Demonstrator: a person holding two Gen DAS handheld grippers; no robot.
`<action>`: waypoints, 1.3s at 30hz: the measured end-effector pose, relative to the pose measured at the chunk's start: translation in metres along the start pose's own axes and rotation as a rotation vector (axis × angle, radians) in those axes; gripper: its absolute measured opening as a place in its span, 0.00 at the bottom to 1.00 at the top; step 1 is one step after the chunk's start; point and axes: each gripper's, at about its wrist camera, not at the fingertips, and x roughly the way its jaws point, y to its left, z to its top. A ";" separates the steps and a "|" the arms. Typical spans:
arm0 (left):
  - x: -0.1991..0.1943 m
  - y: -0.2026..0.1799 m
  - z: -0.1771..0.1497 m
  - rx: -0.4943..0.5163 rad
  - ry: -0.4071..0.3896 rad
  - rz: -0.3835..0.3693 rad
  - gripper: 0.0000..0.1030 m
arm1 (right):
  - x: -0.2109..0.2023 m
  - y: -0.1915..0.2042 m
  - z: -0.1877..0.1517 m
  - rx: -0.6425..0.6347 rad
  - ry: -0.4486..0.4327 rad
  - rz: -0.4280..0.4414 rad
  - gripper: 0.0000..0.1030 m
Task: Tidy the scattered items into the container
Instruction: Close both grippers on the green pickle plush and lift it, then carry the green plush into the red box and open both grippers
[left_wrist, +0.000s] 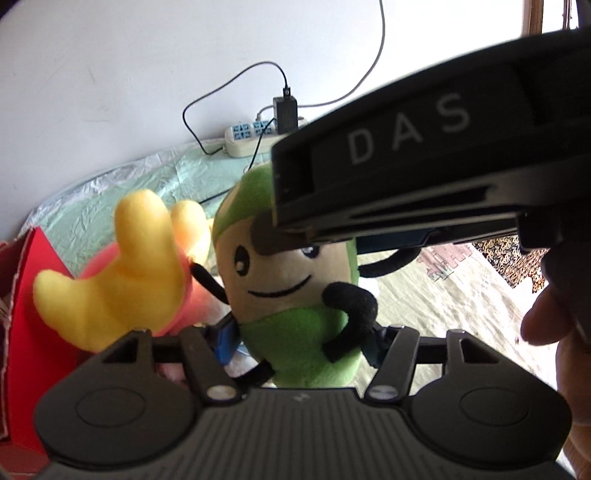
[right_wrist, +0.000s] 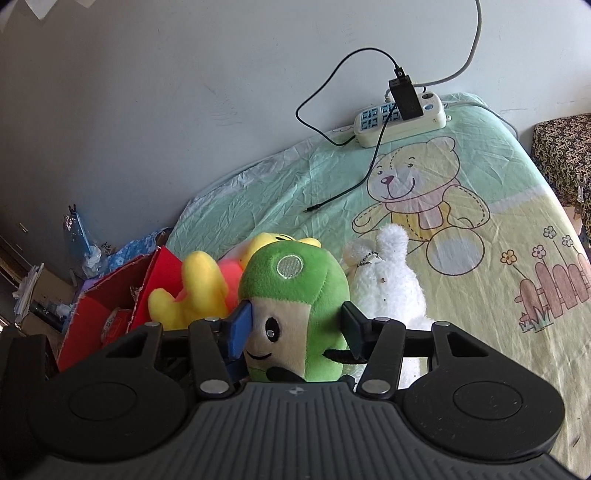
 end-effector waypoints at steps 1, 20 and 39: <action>-0.005 0.000 0.003 0.006 -0.022 0.009 0.61 | -0.007 0.004 -0.001 -0.006 -0.026 0.011 0.53; -0.104 0.150 0.012 -0.078 -0.203 0.314 0.61 | 0.017 0.157 0.002 -0.159 -0.131 0.327 0.53; -0.100 0.316 -0.055 -0.118 0.080 0.416 0.64 | 0.162 0.271 -0.047 0.084 0.179 0.378 0.53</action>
